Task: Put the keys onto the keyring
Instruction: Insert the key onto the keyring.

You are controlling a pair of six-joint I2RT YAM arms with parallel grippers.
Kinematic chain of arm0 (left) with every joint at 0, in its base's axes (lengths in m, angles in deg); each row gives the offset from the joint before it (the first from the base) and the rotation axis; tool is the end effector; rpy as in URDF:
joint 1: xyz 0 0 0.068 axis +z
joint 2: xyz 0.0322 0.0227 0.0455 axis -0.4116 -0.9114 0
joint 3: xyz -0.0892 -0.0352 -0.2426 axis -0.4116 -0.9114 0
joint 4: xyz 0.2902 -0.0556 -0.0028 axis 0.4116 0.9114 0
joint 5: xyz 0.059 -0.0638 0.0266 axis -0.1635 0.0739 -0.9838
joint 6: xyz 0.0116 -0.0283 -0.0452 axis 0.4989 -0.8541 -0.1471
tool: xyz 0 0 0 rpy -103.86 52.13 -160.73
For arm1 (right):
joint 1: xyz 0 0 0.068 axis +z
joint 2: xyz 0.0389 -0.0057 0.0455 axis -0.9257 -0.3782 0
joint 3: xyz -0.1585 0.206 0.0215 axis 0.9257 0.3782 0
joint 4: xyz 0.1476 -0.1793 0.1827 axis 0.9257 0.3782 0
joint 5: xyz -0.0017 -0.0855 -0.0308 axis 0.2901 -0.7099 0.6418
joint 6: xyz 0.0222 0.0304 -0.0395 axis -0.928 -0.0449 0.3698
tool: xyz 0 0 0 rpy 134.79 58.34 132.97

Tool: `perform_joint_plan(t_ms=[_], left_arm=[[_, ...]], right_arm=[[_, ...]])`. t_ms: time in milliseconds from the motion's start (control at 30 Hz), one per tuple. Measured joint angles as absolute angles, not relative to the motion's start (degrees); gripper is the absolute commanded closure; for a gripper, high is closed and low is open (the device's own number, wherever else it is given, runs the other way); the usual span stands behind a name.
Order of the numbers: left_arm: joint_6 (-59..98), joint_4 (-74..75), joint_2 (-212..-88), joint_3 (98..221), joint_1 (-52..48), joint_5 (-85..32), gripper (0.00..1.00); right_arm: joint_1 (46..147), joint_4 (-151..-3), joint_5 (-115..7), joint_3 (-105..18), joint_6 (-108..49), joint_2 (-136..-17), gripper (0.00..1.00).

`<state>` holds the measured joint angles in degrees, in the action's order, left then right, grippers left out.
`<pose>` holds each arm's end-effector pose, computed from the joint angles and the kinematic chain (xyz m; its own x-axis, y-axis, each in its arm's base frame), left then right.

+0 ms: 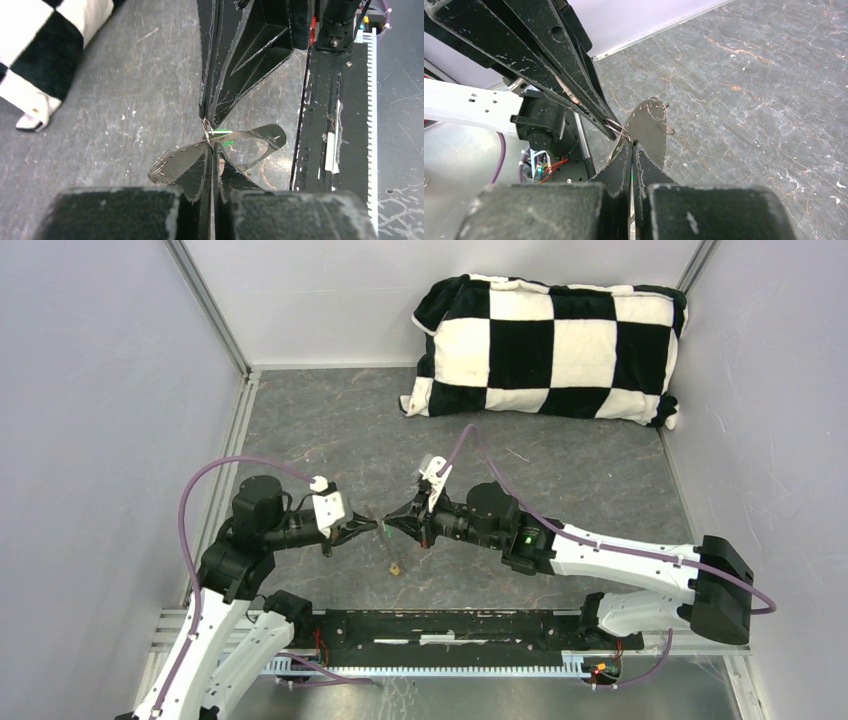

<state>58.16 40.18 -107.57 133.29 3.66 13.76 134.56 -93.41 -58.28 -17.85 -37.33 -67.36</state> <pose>0.1382 -0.0814 0.3315 0.0470 0.3032 -0.9518 0.9542 0.2682 0.1325 0.1309 0.3097 0.2911 -0.2782 -0.0077 -0.9605 -0.8964 0.3613 0.2567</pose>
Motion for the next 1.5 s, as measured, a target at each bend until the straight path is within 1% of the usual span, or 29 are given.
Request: perform_joint_plan(t_ms=[567, 833, 1267, 1333, 1400, 1433, 1467, 1500], left_arm=[[57.19, 27.35, -105.65, 132.37, 3.68, 21.02, 0.98], [54.94, 20.88, -102.83, 129.33, 3.68, 23.05, 0.98], [52.52, 14.14, -104.07, 129.44, 3.68, 26.62, 0.98], [52.47, 13.90, -104.07, 129.66, 3.66, 27.21, 0.98], [52.47, 13.73, -104.09, 129.79, 3.64, 27.80, 0.98], [52.47, 13.66, -104.09, 129.83, 3.64, 28.28, 0.98], [52.47, 13.69, -104.09, 129.88, 3.64, 28.39, 0.98], [52.47, 13.66, -104.12, 129.99, 3.64, 28.65, 0.98]], right_arm=[[132.86, -97.36, -52.99, -15.01, -39.02, -62.05, 1.00], [132.51, -98.41, -49.53, -14.57, -39.45, -60.98, 1.00], [131.76, -100.53, -46.15, -13.79, -39.72, -58.66, 1.00], [131.76, -101.10, -45.71, -13.44, -40.02, -58.33, 0.98], [131.76, -101.91, -45.23, -12.98, -40.39, -58.02, 0.92], [131.76, -102.28, -44.83, -12.78, -40.55, -57.94, 0.87], [131.76, -102.41, -44.57, -12.74, -40.70, -57.89, 0.76], [131.76, -102.54, -44.24, -12.74, -40.83, -57.89, 0.68]])
